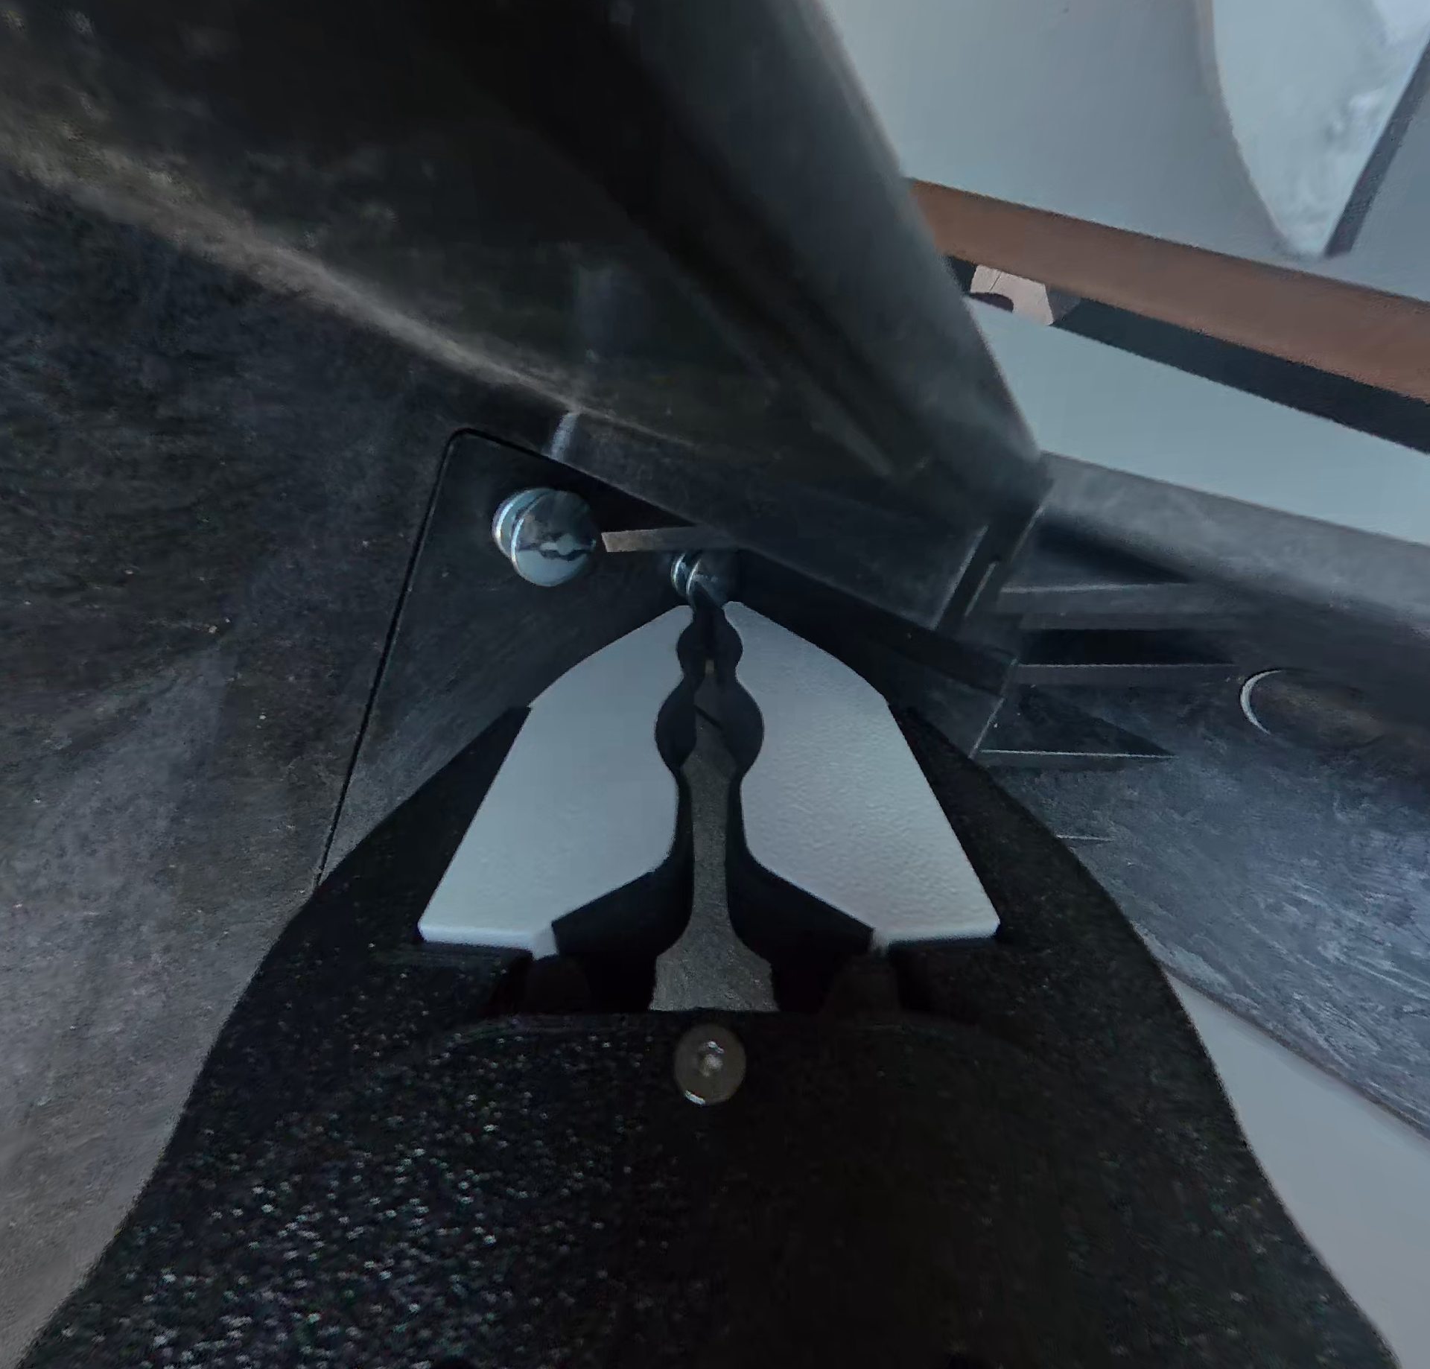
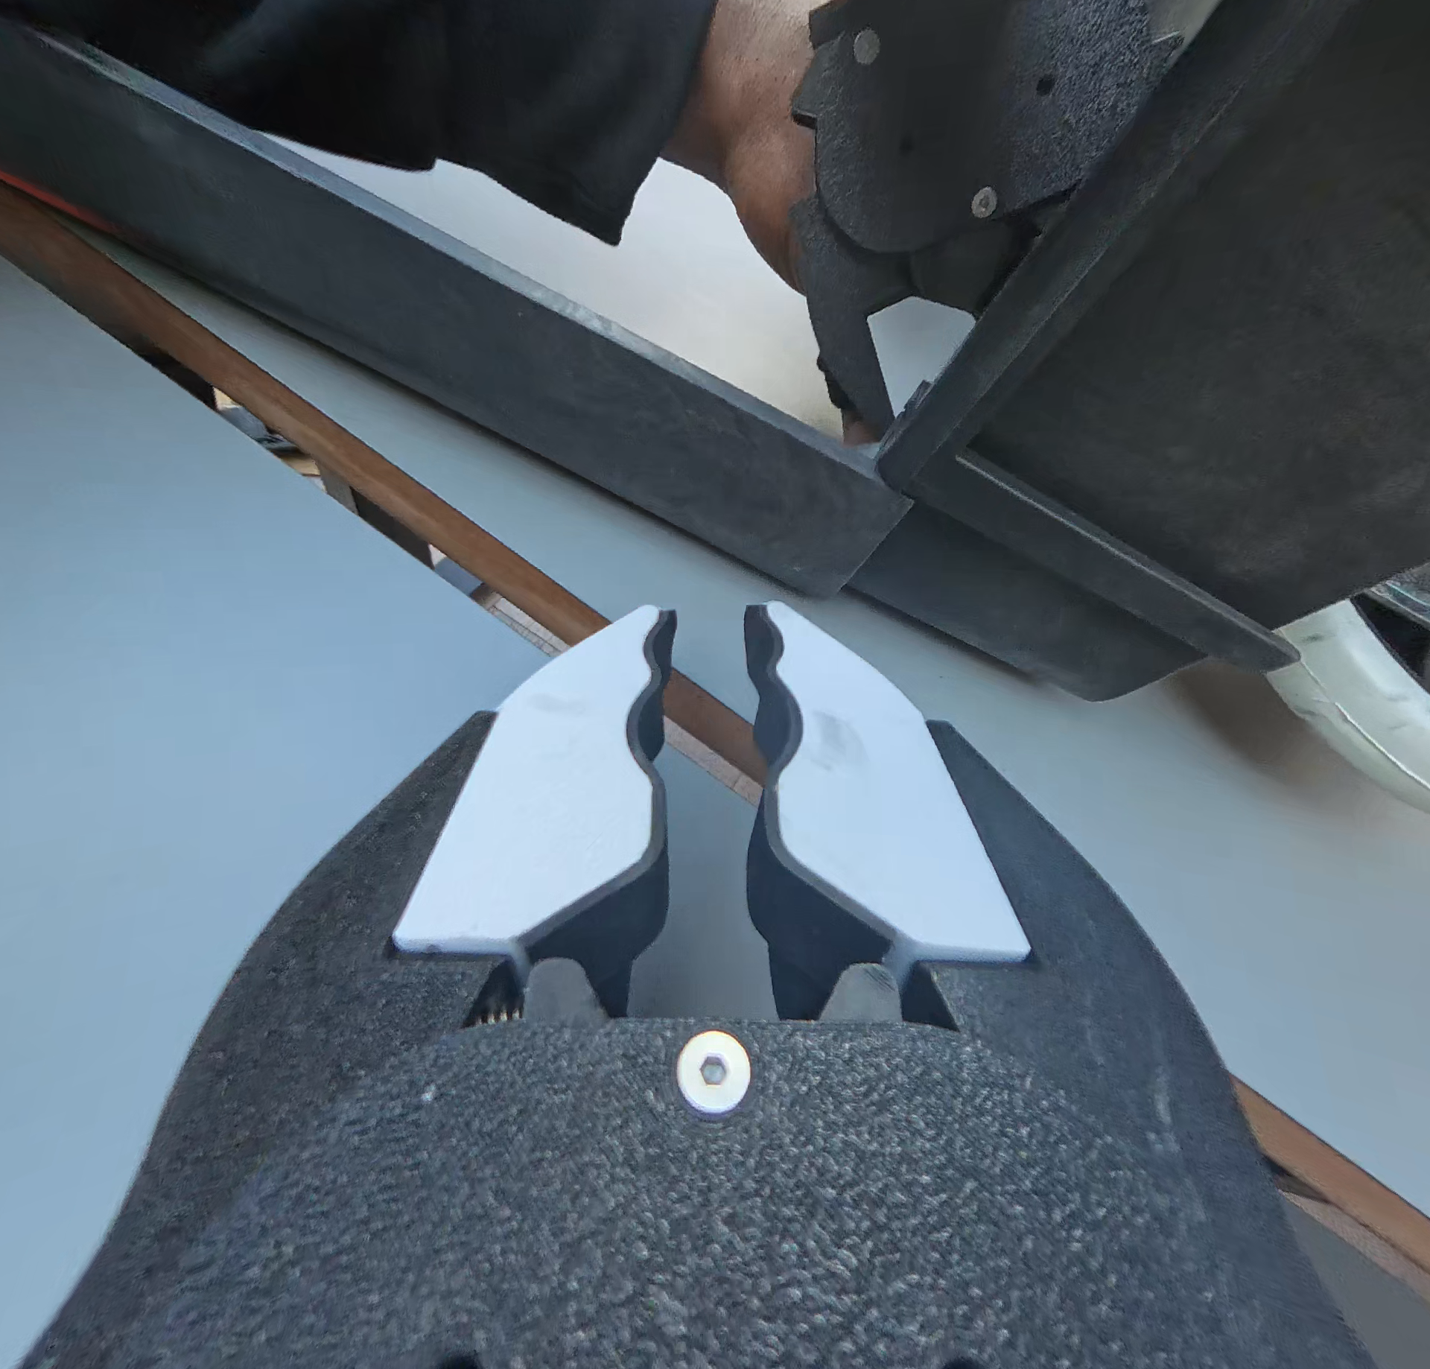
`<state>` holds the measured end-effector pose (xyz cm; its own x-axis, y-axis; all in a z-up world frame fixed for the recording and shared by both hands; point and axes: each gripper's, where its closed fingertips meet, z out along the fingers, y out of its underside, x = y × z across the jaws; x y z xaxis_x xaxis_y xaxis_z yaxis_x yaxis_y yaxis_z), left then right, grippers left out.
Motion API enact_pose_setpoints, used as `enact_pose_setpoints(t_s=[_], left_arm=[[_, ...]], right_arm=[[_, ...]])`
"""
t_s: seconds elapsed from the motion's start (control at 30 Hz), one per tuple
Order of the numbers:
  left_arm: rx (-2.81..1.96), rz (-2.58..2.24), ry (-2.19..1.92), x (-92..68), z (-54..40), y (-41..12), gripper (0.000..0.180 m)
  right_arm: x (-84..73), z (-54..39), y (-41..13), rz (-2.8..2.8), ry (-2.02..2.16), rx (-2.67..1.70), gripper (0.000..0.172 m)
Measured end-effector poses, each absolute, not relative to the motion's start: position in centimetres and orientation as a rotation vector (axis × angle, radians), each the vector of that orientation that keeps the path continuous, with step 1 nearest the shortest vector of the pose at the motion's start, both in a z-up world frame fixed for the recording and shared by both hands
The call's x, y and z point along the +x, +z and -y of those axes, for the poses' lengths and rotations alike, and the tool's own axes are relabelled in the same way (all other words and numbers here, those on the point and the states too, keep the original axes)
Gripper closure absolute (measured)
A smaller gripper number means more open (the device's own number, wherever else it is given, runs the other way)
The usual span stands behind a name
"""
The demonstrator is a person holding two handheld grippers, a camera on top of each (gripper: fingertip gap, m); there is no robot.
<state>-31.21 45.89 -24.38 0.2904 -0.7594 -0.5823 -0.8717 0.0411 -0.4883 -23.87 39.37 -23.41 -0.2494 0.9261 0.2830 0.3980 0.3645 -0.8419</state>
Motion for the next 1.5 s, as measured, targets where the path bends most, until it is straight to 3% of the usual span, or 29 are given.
enact_pose_setpoints(t_s=[1.5], left_arm=[[-1.513,-1.581,-0.087,-29.9,-45.7,-23.7,0.174]], right_arm=[[-27.2,-40.5,-26.2,1.966,0.638,-1.244,0.158]])
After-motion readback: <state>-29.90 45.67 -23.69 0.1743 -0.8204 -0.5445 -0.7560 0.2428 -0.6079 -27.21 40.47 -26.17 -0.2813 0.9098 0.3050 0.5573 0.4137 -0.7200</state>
